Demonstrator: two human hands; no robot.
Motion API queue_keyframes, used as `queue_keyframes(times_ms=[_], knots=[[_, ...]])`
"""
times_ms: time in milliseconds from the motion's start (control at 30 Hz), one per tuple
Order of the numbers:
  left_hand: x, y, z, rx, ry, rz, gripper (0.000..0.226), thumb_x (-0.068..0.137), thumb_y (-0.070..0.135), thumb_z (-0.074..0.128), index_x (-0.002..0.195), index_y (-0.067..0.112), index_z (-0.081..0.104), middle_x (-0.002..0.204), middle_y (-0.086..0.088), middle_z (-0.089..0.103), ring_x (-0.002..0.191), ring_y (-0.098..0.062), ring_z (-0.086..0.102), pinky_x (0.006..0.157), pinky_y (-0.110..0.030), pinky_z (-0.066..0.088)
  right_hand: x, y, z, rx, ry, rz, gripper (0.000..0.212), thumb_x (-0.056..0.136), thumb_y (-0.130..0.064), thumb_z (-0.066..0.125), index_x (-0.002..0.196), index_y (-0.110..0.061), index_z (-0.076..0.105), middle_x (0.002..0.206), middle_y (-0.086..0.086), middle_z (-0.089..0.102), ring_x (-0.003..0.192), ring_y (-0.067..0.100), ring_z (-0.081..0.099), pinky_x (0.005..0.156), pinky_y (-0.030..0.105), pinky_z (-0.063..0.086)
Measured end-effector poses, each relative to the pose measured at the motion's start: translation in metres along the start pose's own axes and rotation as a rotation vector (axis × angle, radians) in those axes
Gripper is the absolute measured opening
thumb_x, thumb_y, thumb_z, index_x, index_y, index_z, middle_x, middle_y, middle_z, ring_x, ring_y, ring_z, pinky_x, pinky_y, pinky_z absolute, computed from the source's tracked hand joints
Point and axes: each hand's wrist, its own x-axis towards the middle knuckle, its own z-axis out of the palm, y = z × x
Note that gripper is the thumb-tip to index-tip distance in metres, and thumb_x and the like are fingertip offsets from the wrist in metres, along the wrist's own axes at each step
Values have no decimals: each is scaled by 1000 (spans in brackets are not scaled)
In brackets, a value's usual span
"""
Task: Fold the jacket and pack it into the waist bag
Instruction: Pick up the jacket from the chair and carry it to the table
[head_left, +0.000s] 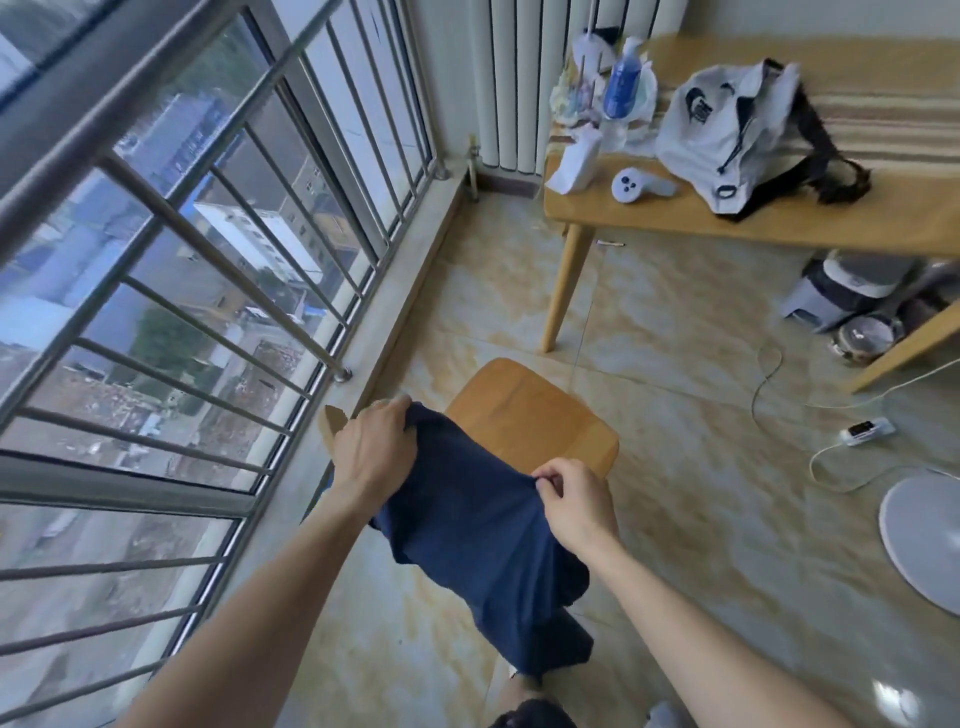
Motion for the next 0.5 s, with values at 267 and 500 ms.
queue_keyframes(times_ms=[267,500], knots=[[-71,157,-135,-700,245,100,33,97,13,50,121,26,68,110,4,75,101,-14,68,86,-36,55,-54,-36,-185,119,375,-315,10,93,-24,63,97,-26,72,95,-4,72,85,16,67,72,27,51],[-177,332,-201,-1355,133,248,32,101,11,53,132,16,60,121,-20,71,108,-38,71,99,-64,52,-185,-57,-323,540,-60,-706,84,69,-42,89,138,-33,42,123,-10,67,112,3,65,96,26,55]])
